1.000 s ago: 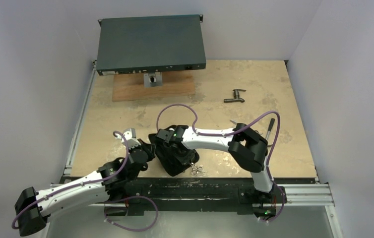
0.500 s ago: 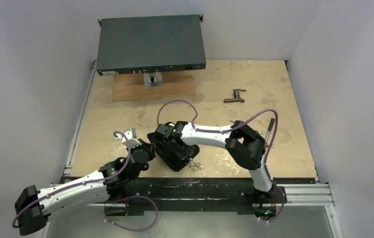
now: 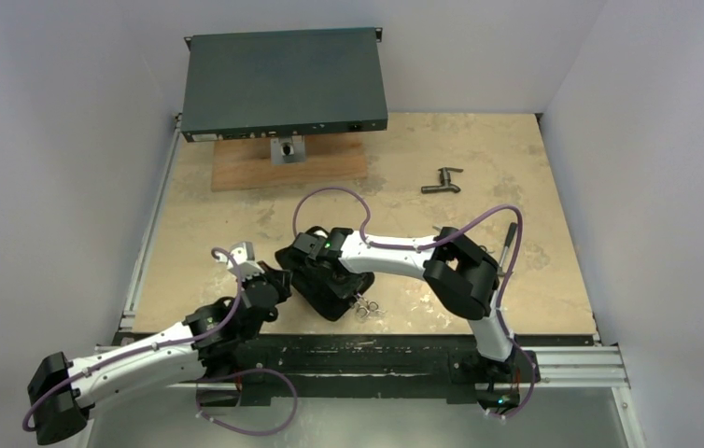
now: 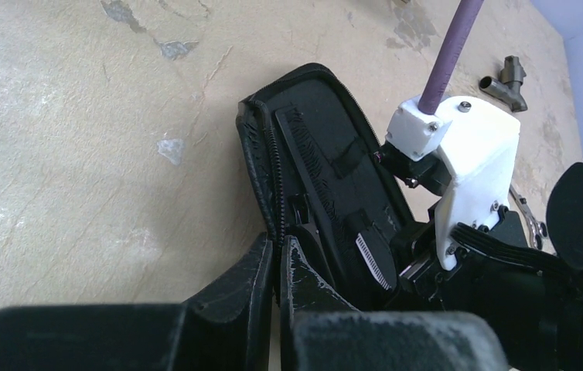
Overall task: Sort the hair-cutting tools
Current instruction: Place the scissors in the hairdressing tool bag.
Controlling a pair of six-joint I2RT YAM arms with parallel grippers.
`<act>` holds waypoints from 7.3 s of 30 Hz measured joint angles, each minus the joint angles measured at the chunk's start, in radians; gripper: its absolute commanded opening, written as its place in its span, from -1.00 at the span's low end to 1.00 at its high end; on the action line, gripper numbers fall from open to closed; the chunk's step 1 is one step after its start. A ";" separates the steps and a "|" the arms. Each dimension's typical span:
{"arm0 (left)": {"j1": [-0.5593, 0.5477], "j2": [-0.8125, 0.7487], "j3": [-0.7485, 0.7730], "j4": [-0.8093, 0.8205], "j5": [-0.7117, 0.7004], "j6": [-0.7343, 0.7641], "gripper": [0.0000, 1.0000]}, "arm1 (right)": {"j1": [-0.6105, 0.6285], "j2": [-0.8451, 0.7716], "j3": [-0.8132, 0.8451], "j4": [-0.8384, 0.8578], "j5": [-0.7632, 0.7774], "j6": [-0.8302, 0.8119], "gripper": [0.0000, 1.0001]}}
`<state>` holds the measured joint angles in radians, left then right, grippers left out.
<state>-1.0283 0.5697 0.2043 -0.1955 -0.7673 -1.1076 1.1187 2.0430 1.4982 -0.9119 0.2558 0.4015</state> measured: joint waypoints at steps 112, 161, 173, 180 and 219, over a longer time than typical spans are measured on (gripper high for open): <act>-0.013 0.042 0.034 -0.101 0.035 0.012 -1.00 | 0.163 -0.489 -0.659 0.356 0.182 0.306 -0.28; -0.013 0.040 0.027 -0.075 0.080 0.027 -1.00 | 0.101 -0.574 -0.679 0.492 0.069 0.156 -0.39; -0.013 0.056 0.027 -0.074 0.080 0.027 -1.00 | 0.101 -0.492 -0.680 0.525 0.067 0.175 -0.45; -0.013 0.052 0.027 -0.074 0.080 0.027 -1.00 | 0.101 -0.489 -0.680 0.529 0.068 0.174 -0.77; -0.012 0.103 0.000 0.042 0.109 0.080 -1.00 | -0.006 -0.350 -0.486 0.406 -0.004 0.088 -1.00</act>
<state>-1.0401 0.6724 0.2039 -0.1535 -0.6579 -1.0279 1.1130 1.6932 1.0122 -0.5060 0.2520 0.4892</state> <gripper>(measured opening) 0.031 0.142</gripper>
